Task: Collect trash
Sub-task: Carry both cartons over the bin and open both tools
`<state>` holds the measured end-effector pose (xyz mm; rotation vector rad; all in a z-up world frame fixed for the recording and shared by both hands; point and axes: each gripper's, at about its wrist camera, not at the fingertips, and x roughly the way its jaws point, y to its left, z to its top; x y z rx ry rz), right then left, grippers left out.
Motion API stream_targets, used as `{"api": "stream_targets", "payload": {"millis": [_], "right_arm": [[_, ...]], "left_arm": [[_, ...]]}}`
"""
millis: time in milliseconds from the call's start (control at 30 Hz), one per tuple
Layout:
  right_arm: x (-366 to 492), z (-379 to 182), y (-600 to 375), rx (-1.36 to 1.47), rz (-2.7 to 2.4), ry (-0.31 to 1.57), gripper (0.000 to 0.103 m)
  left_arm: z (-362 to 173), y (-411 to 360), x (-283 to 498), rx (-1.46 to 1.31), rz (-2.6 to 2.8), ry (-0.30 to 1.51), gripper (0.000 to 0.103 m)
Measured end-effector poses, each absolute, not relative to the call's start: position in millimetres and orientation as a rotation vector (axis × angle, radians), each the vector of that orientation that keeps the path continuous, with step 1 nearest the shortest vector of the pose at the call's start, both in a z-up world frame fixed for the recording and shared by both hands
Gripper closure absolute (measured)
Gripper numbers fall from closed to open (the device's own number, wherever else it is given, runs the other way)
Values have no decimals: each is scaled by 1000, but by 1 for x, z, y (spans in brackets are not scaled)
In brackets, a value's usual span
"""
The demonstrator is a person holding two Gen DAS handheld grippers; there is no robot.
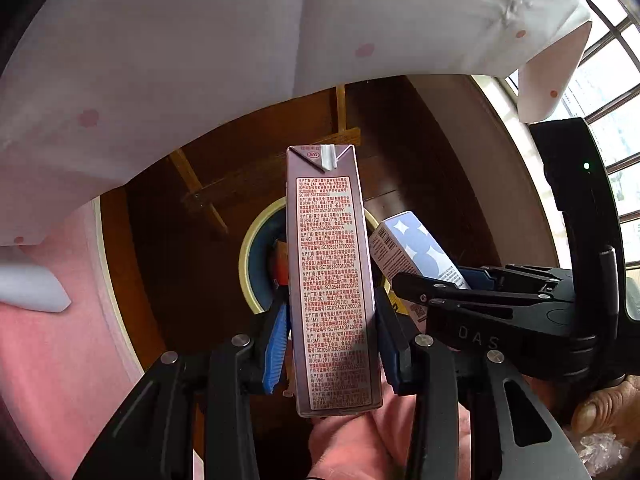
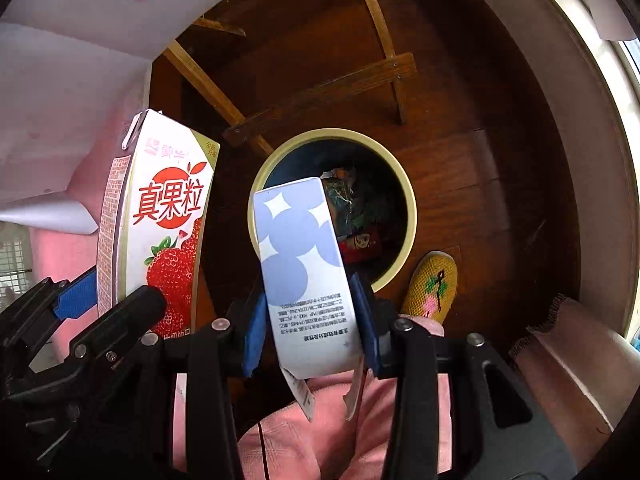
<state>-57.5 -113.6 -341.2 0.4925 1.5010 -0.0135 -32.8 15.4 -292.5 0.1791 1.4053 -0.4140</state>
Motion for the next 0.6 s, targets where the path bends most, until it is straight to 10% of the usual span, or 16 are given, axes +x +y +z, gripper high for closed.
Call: {"api": "stream_targets", "payload": {"millis": [133,300,600], "right_arm": [[-40,-381,-119,540,-23,1505,66],[-28,-404,-125,573,-60,1484,50],[-21,-375,-121,521,-16,1443,49]], "left_arm": [[-336,14,-24,198,-391,1422,62],[-364,27,-3,175,-285,1432,25],[-337,58,17,134,-172,1369,23]]}}
